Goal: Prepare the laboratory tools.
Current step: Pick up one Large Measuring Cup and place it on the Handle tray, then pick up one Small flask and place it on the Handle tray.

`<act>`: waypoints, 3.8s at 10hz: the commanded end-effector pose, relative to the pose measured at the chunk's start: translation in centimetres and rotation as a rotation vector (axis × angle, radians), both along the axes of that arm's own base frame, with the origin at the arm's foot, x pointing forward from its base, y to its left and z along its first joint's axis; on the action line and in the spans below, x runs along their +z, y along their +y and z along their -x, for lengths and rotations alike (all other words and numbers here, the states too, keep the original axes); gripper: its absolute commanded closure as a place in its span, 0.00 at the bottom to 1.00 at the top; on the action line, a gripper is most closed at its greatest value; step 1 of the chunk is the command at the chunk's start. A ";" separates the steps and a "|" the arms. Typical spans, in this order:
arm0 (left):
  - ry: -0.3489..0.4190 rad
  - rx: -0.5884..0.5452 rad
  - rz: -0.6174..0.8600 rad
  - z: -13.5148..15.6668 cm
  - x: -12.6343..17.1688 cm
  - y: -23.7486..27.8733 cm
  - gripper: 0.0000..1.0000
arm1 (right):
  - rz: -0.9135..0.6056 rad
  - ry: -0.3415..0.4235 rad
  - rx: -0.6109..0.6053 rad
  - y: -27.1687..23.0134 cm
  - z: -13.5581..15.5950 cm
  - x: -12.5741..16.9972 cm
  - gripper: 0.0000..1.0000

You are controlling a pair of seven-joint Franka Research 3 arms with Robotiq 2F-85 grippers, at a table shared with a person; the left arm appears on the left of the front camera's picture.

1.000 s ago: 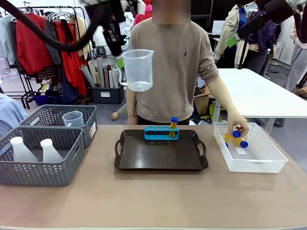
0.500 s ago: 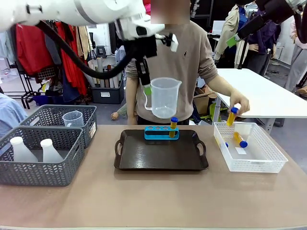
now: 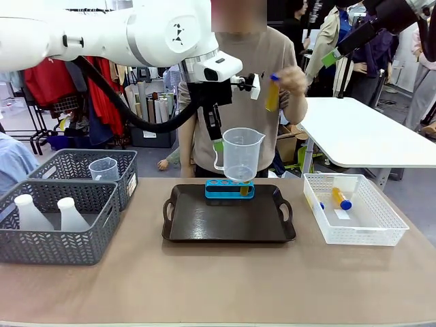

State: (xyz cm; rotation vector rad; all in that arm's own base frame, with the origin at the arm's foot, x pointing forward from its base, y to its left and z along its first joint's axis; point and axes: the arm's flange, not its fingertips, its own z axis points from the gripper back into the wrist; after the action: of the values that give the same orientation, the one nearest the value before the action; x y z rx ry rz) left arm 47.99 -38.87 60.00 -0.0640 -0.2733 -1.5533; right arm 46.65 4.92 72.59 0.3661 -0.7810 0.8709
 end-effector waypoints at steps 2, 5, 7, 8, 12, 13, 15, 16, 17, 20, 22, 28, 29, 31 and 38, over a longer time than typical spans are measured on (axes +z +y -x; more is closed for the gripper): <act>0.000 0.000 0.000 0.0 0.0 0.0 1.00 | -0.004 -0.002 0.003 0.0 0.2 0.0 0.00; -0.022 -0.036 -0.015 -3.4 -2.6 -1.1 1.00 | -0.004 -0.002 0.003 0.0 0.2 0.0 0.00; 0.011 -0.053 -0.007 -6.0 -5.7 -2.4 1.00 | -0.004 -0.002 0.003 0.0 0.2 0.0 0.00; 0.002 -0.067 -0.007 -6.8 -7.1 -3.0 1.00 | -0.004 -0.002 0.003 0.0 0.2 0.0 0.00; 0.023 -0.113 -0.024 -9.2 -12.8 -6.1 1.00 | -0.004 -0.002 0.003 0.0 0.2 0.0 0.00; 0.042 -0.114 -0.053 -9.7 -14.2 -6.6 1.00 | -0.004 -0.002 0.003 0.0 0.2 0.0 0.00; 0.091 -0.119 -0.060 -9.7 -16.4 -6.9 1.00 | -0.004 -0.002 0.003 0.0 0.2 0.0 0.00; 0.094 -0.122 -0.056 -9.7 -17.2 -6.9 1.00 | -0.004 -0.002 0.003 0.0 0.2 0.0 0.00; 0.092 -0.123 -0.051 -9.9 -18.1 -6.6 1.00 | -0.004 -0.002 0.003 0.0 0.2 0.0 0.00; 0.110 -0.114 -0.034 -10.2 -19.8 -6.2 1.00 | -0.004 -0.002 0.003 0.0 0.2 0.0 0.00; 0.133 -0.113 -0.023 -10.2 -20.6 -5.9 1.00 | -0.004 -0.002 0.003 0.0 0.2 0.0 0.00; 0.118 -0.088 -0.013 -9.4 -18.6 -5.7 0.02 | -0.004 -0.002 0.003 0.0 0.2 0.0 0.00; 0.115 -0.080 -0.009 -8.8 -17.8 -5.6 0.00 | -0.004 -0.002 0.003 0.0 0.2 0.0 0.00; 0.115 -0.061 -0.005 -8.2 -16.8 -5.1 0.00 | -0.004 -0.002 0.003 0.0 0.2 0.0 0.00; 0.103 -0.065 -0.010 -8.5 -15.6 -5.3 0.00 | -0.004 -0.002 0.003 0.0 0.2 0.0 0.00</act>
State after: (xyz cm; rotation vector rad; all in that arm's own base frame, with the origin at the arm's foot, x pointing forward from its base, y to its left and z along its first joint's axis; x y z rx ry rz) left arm 56.34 -44.12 44.08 -0.1459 -0.1770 -1.6116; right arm 46.64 4.92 72.59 0.3660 -0.7810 0.8709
